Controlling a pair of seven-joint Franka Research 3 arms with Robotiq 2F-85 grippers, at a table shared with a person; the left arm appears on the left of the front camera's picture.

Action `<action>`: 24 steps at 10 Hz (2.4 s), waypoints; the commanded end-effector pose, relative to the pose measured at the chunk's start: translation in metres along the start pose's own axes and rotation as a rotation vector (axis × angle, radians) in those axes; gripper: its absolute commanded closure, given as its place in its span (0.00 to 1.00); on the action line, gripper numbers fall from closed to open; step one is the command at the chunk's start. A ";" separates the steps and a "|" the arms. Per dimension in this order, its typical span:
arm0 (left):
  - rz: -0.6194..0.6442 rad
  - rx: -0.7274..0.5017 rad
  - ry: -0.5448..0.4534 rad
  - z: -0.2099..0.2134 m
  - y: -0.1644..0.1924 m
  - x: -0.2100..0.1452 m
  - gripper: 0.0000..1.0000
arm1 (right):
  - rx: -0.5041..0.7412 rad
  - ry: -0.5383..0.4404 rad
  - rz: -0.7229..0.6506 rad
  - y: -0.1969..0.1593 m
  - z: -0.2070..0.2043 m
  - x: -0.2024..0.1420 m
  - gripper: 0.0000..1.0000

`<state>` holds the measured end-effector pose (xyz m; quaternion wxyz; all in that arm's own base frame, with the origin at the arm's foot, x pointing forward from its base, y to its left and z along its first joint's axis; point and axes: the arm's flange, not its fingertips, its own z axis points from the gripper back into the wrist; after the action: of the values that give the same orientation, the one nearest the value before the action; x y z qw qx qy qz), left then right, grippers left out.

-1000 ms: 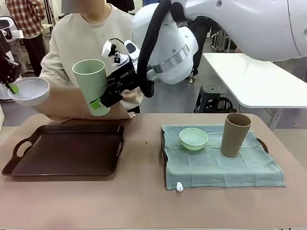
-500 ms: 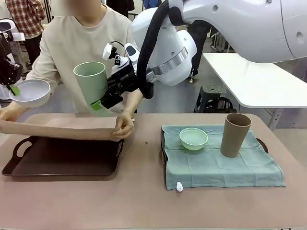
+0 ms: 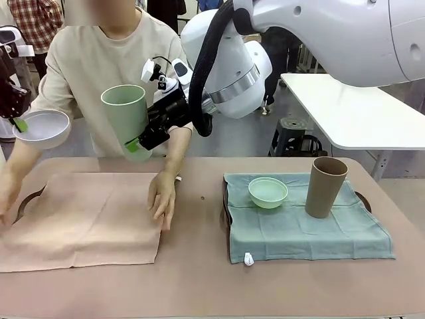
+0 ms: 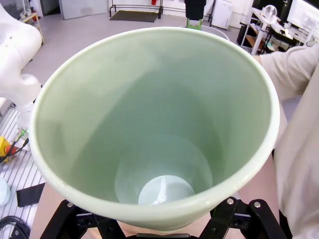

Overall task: Set up a tray with a mat and arrange the tableware.
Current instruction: Place the Picnic Bowl and Reusable plastic cup back onto the Handle tray in front of the human's position.

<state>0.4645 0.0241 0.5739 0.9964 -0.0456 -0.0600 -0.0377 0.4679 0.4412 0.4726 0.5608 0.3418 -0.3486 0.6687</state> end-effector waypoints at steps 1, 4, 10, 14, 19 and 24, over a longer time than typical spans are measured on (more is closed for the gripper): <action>-0.004 0.001 -0.008 0.001 0.000 0.000 1.00 | 0.006 -0.006 0.000 -0.001 0.000 0.002 0.50; -0.004 0.001 -0.008 0.001 0.000 0.000 1.00 | 0.006 -0.006 0.000 -0.001 0.000 0.002 0.50; -0.004 0.001 -0.008 0.001 0.000 0.000 1.00 | 0.006 -0.006 0.000 -0.001 0.000 0.002 0.50; -0.004 0.001 -0.008 0.001 0.000 0.000 1.00 | 0.006 -0.006 0.000 -0.001 0.000 0.002 0.50; -0.004 0.001 -0.008 0.001 0.000 0.000 1.00 | 0.006 -0.006 0.000 -0.001 0.000 0.002 0.50; -0.014 0.095 0.192 -0.107 0.017 0.015 0.96 | 0.092 -0.051 -0.095 -0.024 -0.062 -0.081 0.19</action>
<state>0.4875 0.0297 0.4806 0.9984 -0.0221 0.0291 -0.0421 0.4871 0.4494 0.3848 0.5737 0.3812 -0.3071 0.6566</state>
